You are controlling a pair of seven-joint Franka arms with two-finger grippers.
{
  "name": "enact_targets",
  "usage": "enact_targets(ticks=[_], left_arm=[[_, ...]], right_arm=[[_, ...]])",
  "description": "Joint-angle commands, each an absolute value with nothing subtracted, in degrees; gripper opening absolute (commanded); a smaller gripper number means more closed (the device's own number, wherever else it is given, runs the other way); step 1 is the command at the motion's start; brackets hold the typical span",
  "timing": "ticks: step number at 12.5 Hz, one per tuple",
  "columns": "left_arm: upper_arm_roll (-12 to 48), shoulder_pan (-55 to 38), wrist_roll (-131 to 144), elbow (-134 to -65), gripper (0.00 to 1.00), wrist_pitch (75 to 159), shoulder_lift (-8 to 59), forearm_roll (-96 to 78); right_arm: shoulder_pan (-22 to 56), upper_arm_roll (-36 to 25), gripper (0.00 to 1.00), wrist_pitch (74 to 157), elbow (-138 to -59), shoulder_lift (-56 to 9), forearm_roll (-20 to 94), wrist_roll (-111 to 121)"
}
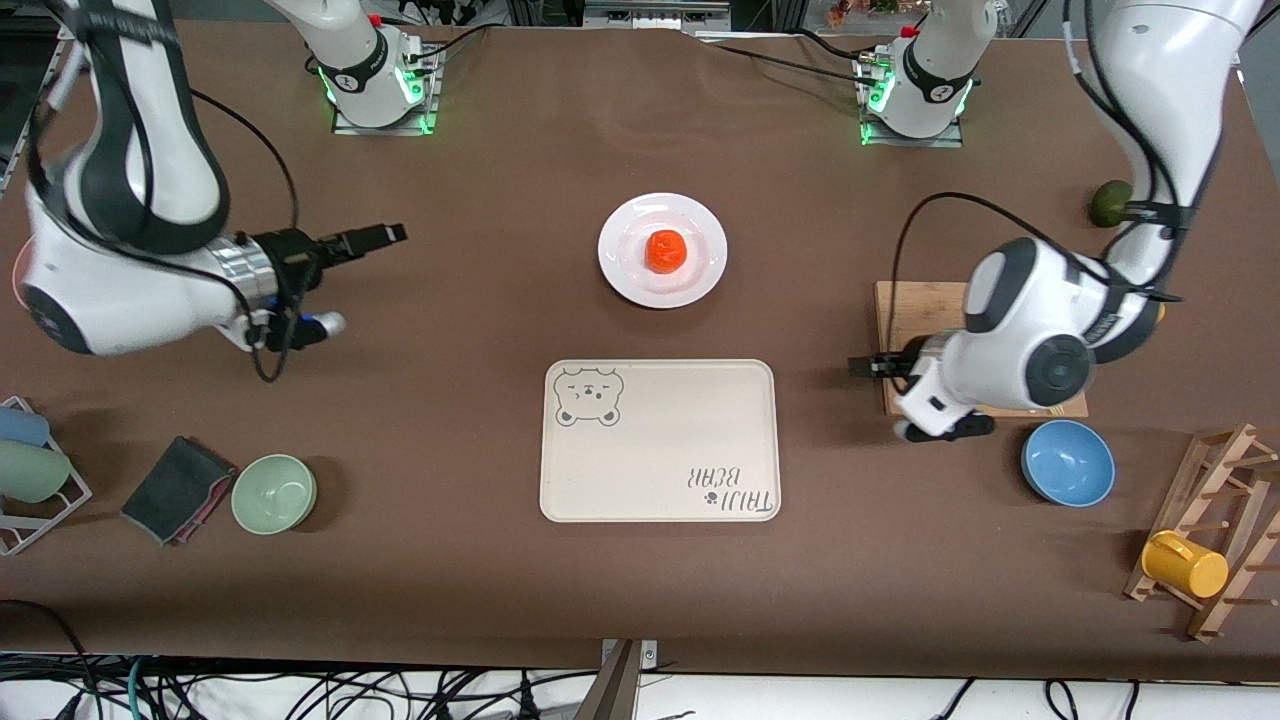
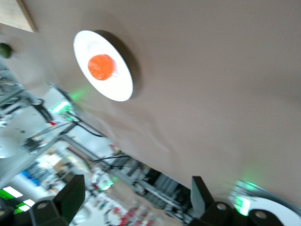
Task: Place orange and plate with both arms
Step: 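Reach the right gripper to the plate rim while the left gripper withdraws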
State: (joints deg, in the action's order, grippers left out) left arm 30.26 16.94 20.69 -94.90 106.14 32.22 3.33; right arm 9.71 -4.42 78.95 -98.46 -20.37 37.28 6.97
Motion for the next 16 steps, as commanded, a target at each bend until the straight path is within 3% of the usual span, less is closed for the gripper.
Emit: enact_targets(ticks=[1, 6, 9, 12, 16], left_arm=[[31.0, 19.2, 18.5, -93.4, 1.0, 102.3, 29.4, 4.8], [30.5, 23.0, 11.3, -88.5, 1.0, 94.8, 28.4, 6.4], [29.0, 20.3, 11.1, -80.6, 1.0, 86.1, 27.2, 6.5], [11.5, 6.5, 9.2, -78.7, 1.0, 83.3, 20.0, 0.7], [0.3, -2.1, 5.5, -79.4, 1.0, 80.6, 12.3, -1.1]], right_arm=[[10.9, -1.3, 1.0, 88.5, -106.4, -18.4, 43.5, 6.9], [11.2, 12.6, 1.0, 112.9, -116.3, -20.6, 56.7, 16.0], [11.2, 17.2, 1.0, 114.4, -116.2, -25.0, 59.7, 21.6], [11.4, 18.4, 1.0, 115.4, -117.1, -27.8, 62.4, 28.6], [12.0, 18.4, 1.0, 118.2, -117.8, -32.8, 67.5, 39.6]])
